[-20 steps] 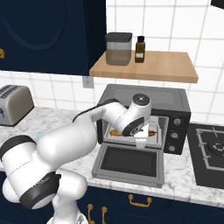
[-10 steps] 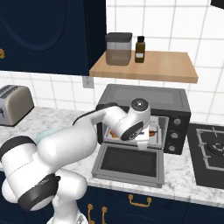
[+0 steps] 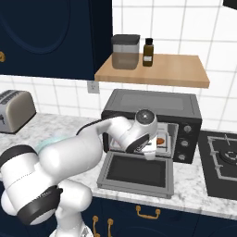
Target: Pick up the kebab skewer and baguette bread, and place them inside the toaster oven. Close the toaster oven door and start by setting the timer.
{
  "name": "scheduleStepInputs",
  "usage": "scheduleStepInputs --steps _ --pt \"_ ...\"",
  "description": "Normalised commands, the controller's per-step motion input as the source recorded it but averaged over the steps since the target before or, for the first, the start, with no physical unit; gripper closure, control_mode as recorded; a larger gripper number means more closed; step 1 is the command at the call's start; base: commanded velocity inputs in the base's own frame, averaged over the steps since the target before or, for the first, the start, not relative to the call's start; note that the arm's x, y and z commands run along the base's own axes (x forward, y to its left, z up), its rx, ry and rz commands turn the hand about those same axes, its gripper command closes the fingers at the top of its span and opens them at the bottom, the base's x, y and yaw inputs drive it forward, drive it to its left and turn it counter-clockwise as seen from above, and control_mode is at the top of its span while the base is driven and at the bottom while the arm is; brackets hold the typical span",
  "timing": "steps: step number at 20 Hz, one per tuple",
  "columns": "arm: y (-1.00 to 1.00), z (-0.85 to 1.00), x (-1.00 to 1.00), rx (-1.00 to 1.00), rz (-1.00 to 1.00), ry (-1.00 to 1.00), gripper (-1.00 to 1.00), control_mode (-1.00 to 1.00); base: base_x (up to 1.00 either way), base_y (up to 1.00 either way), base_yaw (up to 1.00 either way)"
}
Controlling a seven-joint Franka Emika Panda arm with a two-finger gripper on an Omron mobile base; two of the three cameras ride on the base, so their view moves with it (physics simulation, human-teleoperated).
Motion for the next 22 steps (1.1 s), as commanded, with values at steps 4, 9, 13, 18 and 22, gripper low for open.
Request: scheduleStepInputs --steps 4,9,13,18,22 --pt "0.00 0.00 0.24 0.08 -0.09 0.00 -1.00 -1.00 0.00 0.00 0.00" --pt "-0.05 0.00 0.02 0.02 -0.02 0.02 -1.00 -1.00 0.00 0.00 0.00" --pt "-0.26 0.18 -0.23 -0.01 0.00 0.01 -1.00 -1.00 0.00 0.00 0.00" --pt "-0.21 0.34 -0.42 -0.07 0.16 0.00 -1.00 -1.00 0.00 0.00 0.00" --pt "0.39 0.00 -0.65 -0.28 0.42 0.00 -1.00 -1.00 0.00 0.00 0.00"
